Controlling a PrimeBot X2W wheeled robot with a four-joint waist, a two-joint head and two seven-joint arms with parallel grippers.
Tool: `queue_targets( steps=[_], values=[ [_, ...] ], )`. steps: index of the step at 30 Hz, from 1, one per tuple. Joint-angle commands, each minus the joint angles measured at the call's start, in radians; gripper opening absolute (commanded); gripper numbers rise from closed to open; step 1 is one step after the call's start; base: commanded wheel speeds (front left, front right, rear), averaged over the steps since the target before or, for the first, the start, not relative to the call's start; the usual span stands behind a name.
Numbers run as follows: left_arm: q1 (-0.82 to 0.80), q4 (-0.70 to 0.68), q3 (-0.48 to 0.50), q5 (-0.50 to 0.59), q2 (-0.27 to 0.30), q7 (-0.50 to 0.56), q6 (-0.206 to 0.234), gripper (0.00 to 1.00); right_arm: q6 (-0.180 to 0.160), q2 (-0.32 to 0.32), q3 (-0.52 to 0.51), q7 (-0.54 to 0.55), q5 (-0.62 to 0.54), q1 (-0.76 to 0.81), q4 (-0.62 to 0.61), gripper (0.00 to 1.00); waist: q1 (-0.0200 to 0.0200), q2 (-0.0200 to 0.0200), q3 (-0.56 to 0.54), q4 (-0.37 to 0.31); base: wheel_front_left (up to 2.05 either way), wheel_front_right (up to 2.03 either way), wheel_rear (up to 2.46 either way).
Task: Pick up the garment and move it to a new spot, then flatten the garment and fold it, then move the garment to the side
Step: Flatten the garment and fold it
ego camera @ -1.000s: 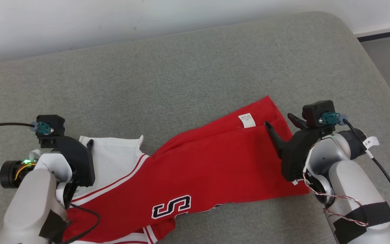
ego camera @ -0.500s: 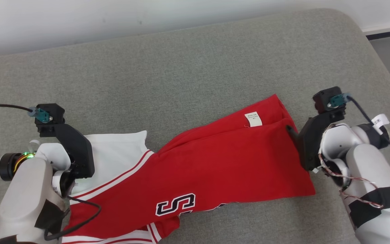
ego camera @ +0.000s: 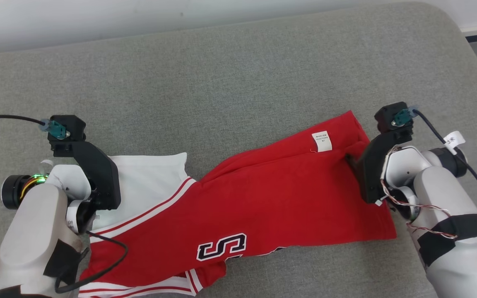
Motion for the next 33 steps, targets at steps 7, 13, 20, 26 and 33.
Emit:
queue_targets(
  steps=[7, 13, 20, 26, 33],
  values=[
    [0.032, -0.019, -0.008, -0.016, 0.000, 0.008, 0.006, 0.00, -0.002, 0.006, 0.054, -0.050, 0.008, -0.030, 0.035, 0.40, -0.0001, -0.0001, -0.001, -0.004, 0.00, 0.00, 0.00],
    [0.040, -0.049, -0.001, -0.026, 0.002, -0.045, 0.007, 0.00, -0.002, -0.009, 0.081, -0.089, -0.001, -0.041, 0.031, 0.00, -0.0001, -0.0001, -0.022, -0.005, 0.00, 0.00, 0.00],
    [-0.020, -0.127, 0.076, -0.094, -0.013, -0.265, -0.002, 0.00, -0.002, -0.013, 0.047, -0.176, 0.020, -0.059, 0.002, 0.00, -0.0001, -0.0001, -0.073, 0.001, 0.00, 0.00, 0.00],
    [-0.057, -0.194, 0.087, -0.164, -0.001, -0.364, -0.015, 0.00, -0.002, -0.026, 0.033, -0.211, 0.055, -0.062, -0.049, 0.00, -0.0001, -0.0001, -0.131, 0.008, 0.00, 0.00, 0.00],
    [-0.109, -0.338, 0.035, -0.255, 0.041, -0.434, -0.017, 0.00, -0.002, -0.078, 0.057, -0.309, 0.074, -0.093, -0.162, 0.00, -0.0001, -0.0001, -0.172, 0.022, 0.00, 0.00, 0.00]
  ],
)
